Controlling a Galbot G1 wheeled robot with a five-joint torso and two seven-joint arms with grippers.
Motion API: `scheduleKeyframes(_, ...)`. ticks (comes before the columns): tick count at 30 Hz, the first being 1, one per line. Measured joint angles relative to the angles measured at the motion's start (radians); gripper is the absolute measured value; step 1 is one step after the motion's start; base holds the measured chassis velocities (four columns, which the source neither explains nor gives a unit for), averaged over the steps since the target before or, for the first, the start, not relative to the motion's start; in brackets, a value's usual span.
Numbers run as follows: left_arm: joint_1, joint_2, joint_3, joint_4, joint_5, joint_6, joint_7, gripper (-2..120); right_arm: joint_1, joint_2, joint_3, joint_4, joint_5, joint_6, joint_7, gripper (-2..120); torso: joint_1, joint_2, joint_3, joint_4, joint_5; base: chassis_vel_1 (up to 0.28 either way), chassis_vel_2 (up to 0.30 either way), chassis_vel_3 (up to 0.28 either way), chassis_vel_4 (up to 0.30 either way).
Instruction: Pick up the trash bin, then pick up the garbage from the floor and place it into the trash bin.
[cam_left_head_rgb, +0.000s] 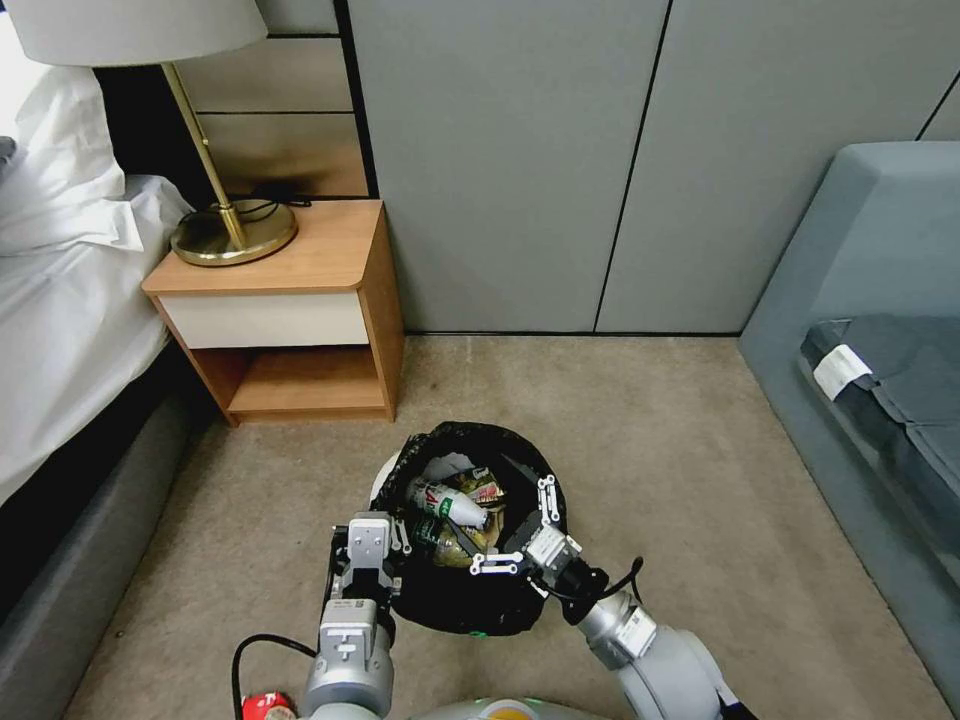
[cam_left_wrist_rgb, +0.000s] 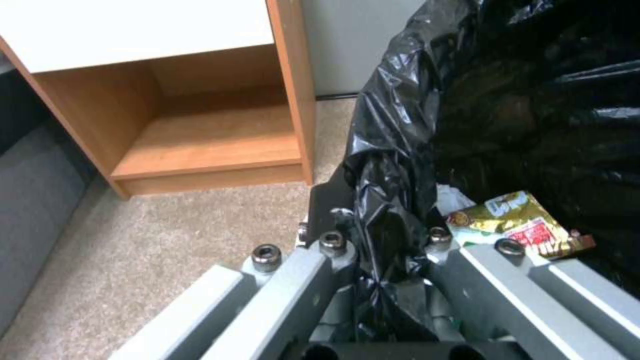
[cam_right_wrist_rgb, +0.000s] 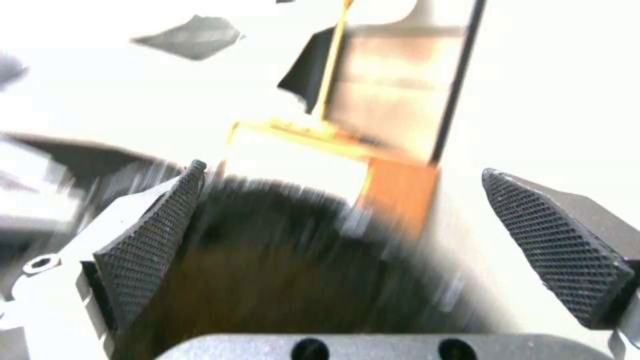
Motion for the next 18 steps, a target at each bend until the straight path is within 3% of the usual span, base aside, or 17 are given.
scheduleKeyframes(3,-0.008,0.001,-0.003,0.006,-0.001,0.0,0.001,2,-0.024,0.028,0.049,0.09,-0.082,-0.03,0.108,100,0.0,0.0,0.0,0.0002,-0.0002,0.0,0.0,0.0,0.0)
scheduleKeyframes(7,-0.013,0.003,-0.005,0.007,-0.007,0.001,0.001,2,-0.098,0.053,0.084,0.147,-0.091,-0.044,0.214,100,0.0,0.0,0.0,-0.0002,-0.0002,0.0,0.0,0.0,0.0)
scheduleKeyframes(12,-0.017,0.003,-0.005,0.012,-0.011,0.001,0.002,2,-0.194,0.103,0.105,0.121,-0.124,-0.007,0.314,100,0.0,0.0,0.0,-0.0002,-0.0001,0.0,0.0,0.0,0.0)
scheduleKeyframes(18,-0.017,0.01,-0.006,0.009,-0.025,0.001,0.006,2,-0.231,0.131,0.124,0.082,-0.124,0.025,0.33,100,0.0,0.0,0.0,-0.0001,0.0,0.0,0.0,0.0,0.0)
